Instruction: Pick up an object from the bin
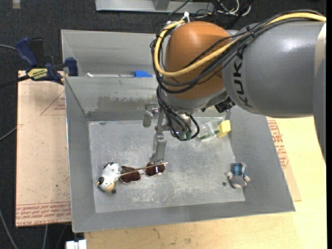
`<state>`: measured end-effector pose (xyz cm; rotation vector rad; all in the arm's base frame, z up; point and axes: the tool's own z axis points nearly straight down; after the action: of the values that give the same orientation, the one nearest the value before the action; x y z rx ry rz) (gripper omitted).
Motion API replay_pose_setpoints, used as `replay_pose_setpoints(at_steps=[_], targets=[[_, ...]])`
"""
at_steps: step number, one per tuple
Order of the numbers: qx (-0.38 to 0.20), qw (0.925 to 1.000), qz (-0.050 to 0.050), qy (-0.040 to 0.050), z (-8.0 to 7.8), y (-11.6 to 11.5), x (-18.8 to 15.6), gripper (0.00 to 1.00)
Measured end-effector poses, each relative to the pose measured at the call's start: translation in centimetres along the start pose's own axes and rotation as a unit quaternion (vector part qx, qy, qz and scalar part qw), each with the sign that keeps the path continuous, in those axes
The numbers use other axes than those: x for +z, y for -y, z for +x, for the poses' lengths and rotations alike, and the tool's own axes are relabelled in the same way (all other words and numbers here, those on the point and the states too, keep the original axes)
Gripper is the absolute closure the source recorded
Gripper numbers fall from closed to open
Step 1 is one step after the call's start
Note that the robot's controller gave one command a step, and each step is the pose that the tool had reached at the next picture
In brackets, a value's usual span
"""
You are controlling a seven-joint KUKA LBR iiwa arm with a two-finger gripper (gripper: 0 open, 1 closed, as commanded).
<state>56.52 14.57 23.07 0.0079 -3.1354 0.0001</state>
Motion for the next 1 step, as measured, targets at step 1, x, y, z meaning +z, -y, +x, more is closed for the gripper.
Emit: replay_pose_setpoints(at_steps=[1], targets=[[0.002,1.0000,-0.001,0.0037,-0.13,0.10,-0.50,0.00]])
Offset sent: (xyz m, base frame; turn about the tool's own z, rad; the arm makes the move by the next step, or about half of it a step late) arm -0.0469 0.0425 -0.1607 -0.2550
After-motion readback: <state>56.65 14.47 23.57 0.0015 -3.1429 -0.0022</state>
